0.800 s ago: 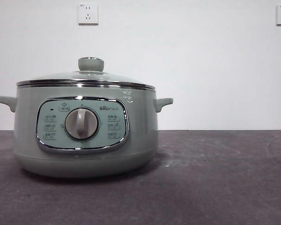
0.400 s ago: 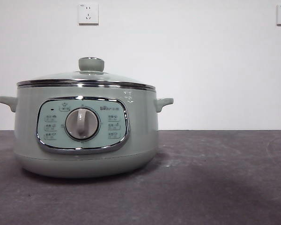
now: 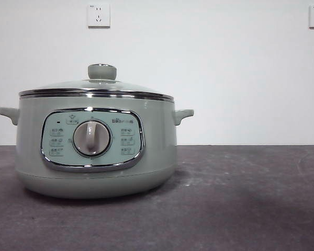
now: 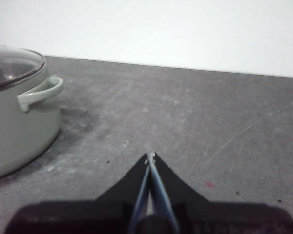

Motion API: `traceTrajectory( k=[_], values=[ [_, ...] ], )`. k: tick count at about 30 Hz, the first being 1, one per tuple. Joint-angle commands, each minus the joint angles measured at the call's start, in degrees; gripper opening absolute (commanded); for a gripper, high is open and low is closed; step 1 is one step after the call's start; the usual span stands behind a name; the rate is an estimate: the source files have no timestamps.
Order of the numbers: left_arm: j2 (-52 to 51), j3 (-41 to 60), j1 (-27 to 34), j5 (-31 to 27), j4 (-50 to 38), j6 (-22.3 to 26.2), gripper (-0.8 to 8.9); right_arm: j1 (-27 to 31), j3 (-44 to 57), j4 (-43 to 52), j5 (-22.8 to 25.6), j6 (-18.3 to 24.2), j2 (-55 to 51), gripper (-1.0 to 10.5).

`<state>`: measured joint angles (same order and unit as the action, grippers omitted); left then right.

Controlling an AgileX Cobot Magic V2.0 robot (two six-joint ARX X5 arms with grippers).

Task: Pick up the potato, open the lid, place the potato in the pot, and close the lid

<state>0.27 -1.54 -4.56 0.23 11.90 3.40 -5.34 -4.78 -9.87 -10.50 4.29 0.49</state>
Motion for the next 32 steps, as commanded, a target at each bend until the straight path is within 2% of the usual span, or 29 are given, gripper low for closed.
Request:
traceTrajectory(
  k=[1,5,32],
  values=[
    [-0.2,0.9,0.1,-0.1,-0.2,-0.4,-0.03,0.0,2.9,2.6,-0.1,-1.4,-0.5,0.0],
    [-0.2,0.9,0.1,-0.1,-0.2,-0.4,-0.03,0.0,4.5,1.7,-0.1,-4.3,-0.5,0.0],
    [-0.2,0.9,0.1,-0.1,-0.2,-0.4,-0.03,0.0,4.5,0.4,0.1,-5.0,-0.3,0.0]
  ],
)
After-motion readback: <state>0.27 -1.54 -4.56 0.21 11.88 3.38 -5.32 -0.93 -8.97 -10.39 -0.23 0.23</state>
